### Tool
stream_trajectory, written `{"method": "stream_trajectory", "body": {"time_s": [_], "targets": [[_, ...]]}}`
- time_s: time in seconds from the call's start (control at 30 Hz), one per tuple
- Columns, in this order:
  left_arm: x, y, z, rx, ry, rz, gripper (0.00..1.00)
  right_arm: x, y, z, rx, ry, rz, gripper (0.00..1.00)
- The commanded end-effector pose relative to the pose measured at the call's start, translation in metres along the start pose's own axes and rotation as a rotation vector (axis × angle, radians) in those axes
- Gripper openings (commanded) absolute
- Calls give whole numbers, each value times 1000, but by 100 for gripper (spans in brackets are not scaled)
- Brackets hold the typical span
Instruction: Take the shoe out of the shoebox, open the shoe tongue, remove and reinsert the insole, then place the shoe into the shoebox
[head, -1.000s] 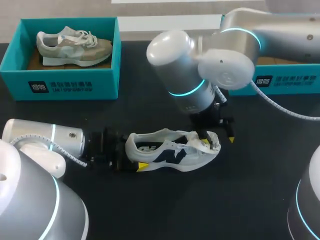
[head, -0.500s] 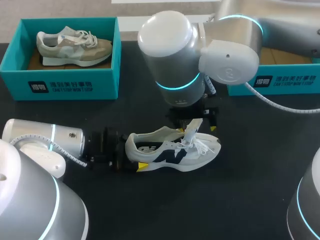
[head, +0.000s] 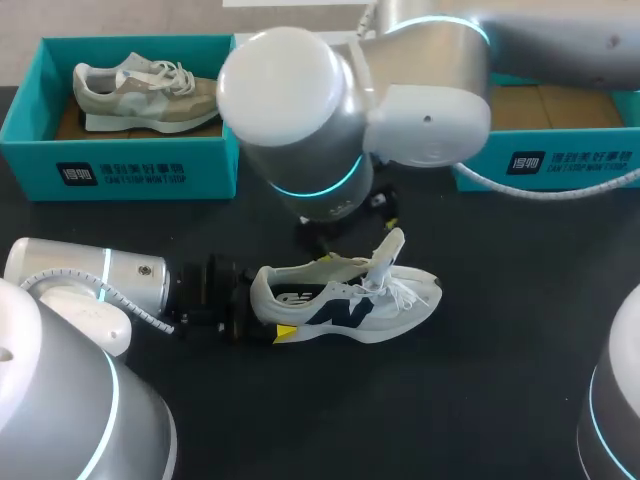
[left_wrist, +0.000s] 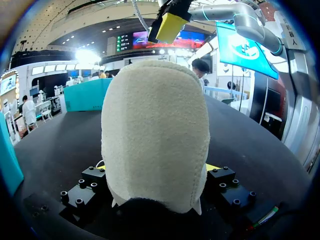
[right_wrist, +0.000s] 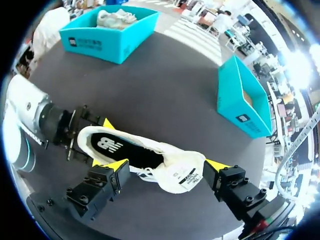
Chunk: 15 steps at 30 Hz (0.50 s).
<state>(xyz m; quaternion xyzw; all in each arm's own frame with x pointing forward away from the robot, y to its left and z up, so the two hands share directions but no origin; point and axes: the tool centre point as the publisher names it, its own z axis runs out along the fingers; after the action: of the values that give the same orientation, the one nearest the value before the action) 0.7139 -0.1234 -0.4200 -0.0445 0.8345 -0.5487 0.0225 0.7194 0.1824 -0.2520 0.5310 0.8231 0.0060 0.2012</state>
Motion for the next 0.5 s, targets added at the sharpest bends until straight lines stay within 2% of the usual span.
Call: {"method": "stream_trajectory", "body": {"time_s": [0.03,0.07,0.13,0.17,0.2,0.23,0.43,0.5], "targets": [[0,4,2,-2,0,-1,0,25,6,-4,-22,8,-305,61],[0,4,2,-2,0,-1,0,30,6,-4,-21,14,-351,47],[0,4,2,-2,0,-1,0,37,5,-2,-20,36,-416,36],[0,4,2,-2,0,-1,0,42,4,1,-16,43,-457,23],[0,4,2,-2,0,-1,0,45,2,2,-15,55,-488,5],[0,4,2,-2,0,-1,0,48,1,4,-12,53,-509,0],[0,4,2,-2,0,-1,0,62,-8,10,5,95,-673,0],[0,4,2,-2,0,-1,0,62,-8,10,5,95,-673,0]]}}
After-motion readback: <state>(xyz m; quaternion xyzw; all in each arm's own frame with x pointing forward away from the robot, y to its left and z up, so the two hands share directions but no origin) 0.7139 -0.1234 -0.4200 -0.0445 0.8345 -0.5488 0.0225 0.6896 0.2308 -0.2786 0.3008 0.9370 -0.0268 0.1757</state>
